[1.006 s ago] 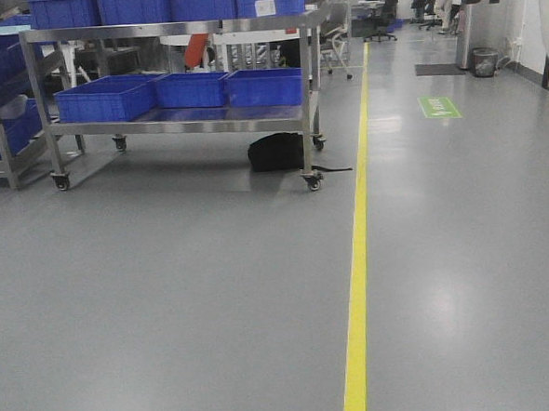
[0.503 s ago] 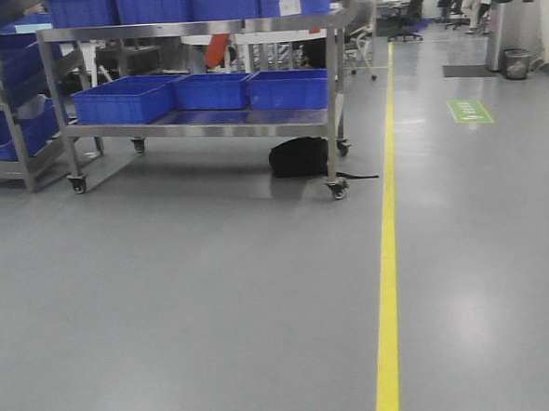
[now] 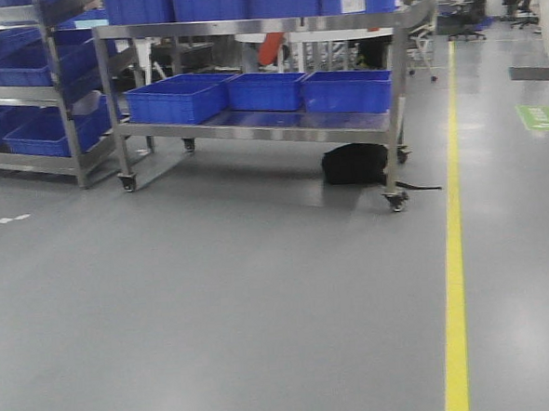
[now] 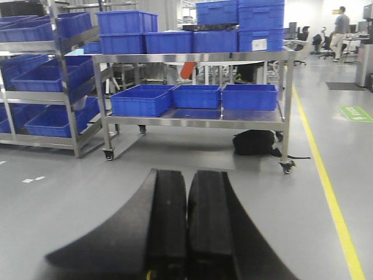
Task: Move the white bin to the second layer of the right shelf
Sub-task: 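Drive along the yellow floor line carrying the bin, then turn toward the blue crate racks while holding the bin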
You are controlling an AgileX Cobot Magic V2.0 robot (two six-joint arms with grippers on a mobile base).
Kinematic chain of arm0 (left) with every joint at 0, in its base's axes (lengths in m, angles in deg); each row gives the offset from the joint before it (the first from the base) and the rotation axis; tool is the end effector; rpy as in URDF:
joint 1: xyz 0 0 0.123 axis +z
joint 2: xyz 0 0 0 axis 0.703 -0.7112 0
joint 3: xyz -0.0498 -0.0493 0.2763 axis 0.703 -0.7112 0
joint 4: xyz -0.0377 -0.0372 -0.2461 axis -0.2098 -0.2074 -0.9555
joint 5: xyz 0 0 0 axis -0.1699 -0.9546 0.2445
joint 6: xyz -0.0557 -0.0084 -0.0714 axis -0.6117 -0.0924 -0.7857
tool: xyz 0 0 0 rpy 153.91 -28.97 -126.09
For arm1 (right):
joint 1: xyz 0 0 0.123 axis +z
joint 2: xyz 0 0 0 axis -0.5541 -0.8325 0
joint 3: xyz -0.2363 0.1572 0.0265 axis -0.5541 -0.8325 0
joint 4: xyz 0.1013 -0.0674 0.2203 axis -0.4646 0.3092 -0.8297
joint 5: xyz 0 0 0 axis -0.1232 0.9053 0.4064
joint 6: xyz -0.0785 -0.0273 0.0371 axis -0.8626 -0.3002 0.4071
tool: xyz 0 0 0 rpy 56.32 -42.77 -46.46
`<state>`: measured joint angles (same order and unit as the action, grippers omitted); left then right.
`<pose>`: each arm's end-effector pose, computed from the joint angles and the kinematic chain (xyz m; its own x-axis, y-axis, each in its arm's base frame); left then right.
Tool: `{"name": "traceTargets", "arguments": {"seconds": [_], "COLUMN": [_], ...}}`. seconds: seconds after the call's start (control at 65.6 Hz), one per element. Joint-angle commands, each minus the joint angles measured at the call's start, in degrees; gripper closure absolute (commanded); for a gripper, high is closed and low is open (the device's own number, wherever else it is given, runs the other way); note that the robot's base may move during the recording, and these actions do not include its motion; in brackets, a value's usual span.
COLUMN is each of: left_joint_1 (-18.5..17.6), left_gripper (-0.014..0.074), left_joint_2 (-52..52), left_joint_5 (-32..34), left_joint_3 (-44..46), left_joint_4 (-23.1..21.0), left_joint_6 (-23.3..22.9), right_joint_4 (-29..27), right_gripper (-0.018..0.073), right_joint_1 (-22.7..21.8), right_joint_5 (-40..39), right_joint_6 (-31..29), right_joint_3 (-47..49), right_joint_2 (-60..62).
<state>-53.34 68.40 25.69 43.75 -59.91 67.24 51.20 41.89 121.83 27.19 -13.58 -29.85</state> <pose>0.0552 -0.0085 0.2105 0.0835 0.0148 -0.9964 0.1492 0.9884 0.0271 0.0914 0.0093 0.3312 -0.3626 0.0865 -0.9279 -0.0539 0.9921 0.1135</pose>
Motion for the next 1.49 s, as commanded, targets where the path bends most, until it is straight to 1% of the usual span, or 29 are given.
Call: {"name": "traceTargets", "arguments": {"seconds": [0.0,1.478], "left_joint_1": [-0.1,-0.1], "left_gripper": [0.0512,0.0512], "left_joint_2": [0.8,0.8], "left_joint_5": [5.0,5.0], "left_joint_3": [-1.9,-1.9], "left_joint_4": [-0.3,-0.3], "left_joint_6": [-0.4,-0.4], "right_joint_4": [0.0,0.0], "right_gripper": [0.0536,0.0536], "right_joint_1": [-0.3,-0.3], "right_joint_5": [-5.9,-5.9], "right_joint_6": [-0.1,-0.1], "right_joint_3": [1.8,1.8], "right_joint_2": [-0.1,-0.1]}}
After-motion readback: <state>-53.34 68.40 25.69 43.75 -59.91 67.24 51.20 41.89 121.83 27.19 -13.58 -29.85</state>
